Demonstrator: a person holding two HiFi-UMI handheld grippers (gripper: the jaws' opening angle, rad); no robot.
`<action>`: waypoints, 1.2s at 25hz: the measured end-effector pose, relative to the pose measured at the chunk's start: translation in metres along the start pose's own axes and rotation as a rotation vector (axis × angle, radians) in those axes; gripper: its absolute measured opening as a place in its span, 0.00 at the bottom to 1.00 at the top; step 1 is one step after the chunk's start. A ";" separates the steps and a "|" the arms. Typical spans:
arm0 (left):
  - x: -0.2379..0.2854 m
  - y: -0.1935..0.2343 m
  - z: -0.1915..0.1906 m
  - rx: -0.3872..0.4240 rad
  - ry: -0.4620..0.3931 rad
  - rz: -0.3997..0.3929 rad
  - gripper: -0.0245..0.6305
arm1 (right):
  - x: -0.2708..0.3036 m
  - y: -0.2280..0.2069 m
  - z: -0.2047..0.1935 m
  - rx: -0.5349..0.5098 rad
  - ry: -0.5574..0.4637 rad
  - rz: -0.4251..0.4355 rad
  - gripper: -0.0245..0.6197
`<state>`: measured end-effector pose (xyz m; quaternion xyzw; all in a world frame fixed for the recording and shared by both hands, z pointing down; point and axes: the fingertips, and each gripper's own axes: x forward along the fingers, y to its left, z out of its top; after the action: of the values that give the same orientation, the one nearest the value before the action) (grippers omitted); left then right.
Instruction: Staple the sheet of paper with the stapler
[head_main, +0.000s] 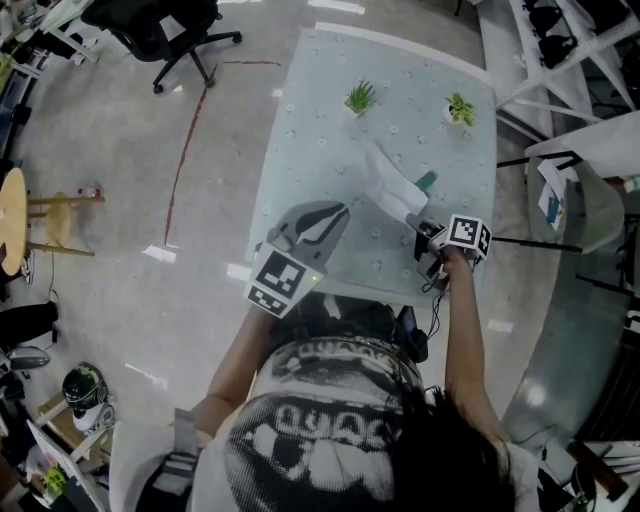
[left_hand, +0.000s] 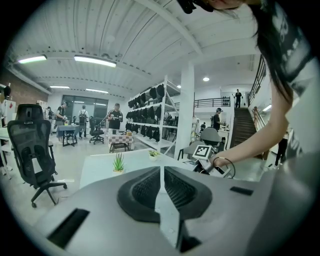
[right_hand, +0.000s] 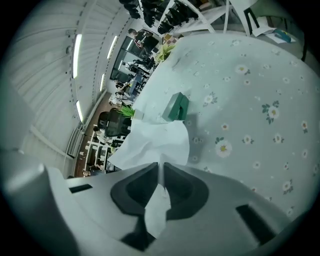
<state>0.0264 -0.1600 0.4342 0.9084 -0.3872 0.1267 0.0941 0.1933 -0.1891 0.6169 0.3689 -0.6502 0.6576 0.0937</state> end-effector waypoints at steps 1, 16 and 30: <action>-0.001 0.000 0.000 0.000 0.000 0.001 0.07 | -0.001 0.000 0.000 0.011 -0.004 0.009 0.11; -0.005 -0.005 -0.004 -0.003 -0.001 0.009 0.07 | -0.018 -0.009 0.005 0.064 -0.069 0.031 0.11; -0.011 -0.006 -0.011 -0.012 0.019 0.021 0.07 | -0.010 -0.008 0.012 -0.073 -0.061 -0.026 0.21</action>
<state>0.0214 -0.1453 0.4408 0.9025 -0.3965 0.1341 0.1019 0.2092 -0.1956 0.6154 0.3934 -0.6713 0.6208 0.0958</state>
